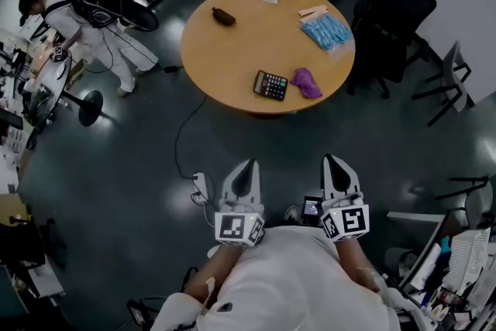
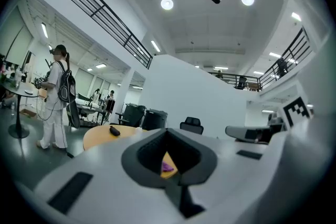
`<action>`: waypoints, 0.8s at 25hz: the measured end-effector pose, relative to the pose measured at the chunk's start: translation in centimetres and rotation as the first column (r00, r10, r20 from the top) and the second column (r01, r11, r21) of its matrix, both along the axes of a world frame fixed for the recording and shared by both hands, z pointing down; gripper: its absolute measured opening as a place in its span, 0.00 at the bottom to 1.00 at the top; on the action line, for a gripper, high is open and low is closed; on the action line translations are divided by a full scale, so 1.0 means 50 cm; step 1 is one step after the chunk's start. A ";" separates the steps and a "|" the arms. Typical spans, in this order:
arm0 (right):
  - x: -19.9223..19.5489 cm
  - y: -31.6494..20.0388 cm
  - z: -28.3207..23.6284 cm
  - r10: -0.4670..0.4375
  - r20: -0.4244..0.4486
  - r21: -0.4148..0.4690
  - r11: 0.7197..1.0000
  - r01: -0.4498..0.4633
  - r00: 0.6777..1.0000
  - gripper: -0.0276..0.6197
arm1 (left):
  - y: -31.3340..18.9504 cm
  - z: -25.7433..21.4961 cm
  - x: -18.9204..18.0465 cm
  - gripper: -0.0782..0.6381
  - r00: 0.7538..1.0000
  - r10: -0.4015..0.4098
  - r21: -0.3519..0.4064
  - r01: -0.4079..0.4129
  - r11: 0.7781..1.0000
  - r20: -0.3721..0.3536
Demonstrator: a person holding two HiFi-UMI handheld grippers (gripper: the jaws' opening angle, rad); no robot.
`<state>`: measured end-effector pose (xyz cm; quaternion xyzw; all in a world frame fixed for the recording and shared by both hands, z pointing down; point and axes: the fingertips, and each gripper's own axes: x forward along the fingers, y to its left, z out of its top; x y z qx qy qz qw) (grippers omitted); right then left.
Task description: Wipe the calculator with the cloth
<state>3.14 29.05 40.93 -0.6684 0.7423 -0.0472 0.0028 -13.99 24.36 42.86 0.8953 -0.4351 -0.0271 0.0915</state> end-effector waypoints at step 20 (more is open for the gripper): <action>0.086 -0.211 0.037 -0.176 0.037 0.080 0.982 0.173 0.984 0.07 | -0.196 -0.025 0.096 0.12 0.987 -0.161 0.164 0.161 0.973 -0.015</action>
